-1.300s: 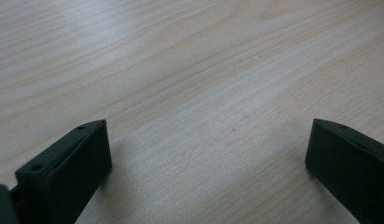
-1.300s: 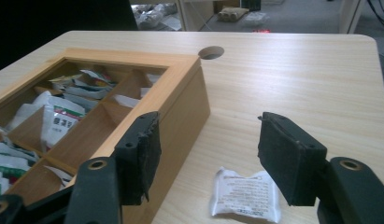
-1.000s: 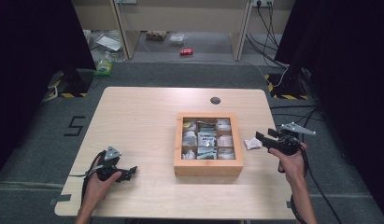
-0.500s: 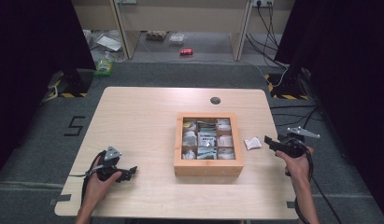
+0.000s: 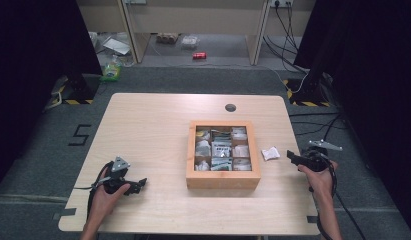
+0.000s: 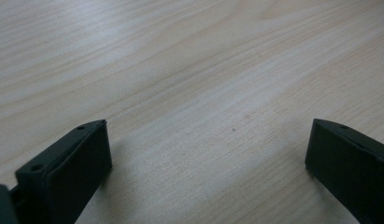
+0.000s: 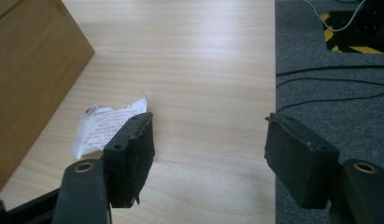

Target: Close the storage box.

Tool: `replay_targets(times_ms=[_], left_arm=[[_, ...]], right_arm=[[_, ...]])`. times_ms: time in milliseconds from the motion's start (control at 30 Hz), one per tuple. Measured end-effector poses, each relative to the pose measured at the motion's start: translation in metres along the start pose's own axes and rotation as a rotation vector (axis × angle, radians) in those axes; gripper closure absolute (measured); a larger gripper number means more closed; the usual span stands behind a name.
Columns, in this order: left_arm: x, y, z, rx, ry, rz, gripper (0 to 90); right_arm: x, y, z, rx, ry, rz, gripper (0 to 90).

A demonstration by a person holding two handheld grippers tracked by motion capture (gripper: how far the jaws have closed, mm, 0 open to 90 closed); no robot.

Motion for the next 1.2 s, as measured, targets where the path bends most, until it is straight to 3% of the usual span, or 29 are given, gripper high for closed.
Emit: replay_targets(times_ms=[500,1200], left_arm=[[0.000,0.000,0.000,0.000,0.001,0.001,0.0],[0.000,0.000,0.000,0.000,0.001,0.001,0.0]], right_arm=[[-0.017,-0.010,0.011,-0.032,0.015,-0.057,31.8],[-0.021,-0.018,0.004,-0.024,0.083,-0.064,23.4]])
Point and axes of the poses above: each handheld gripper's, and its own axes: y roughly backward along the jaws, x roughly out of its top, z roughly to its right, the point moved 9 cm from there along -y, roughly forward along the jaws, and after that the axes turned 2 degrees about y, right-handed, at the moved point
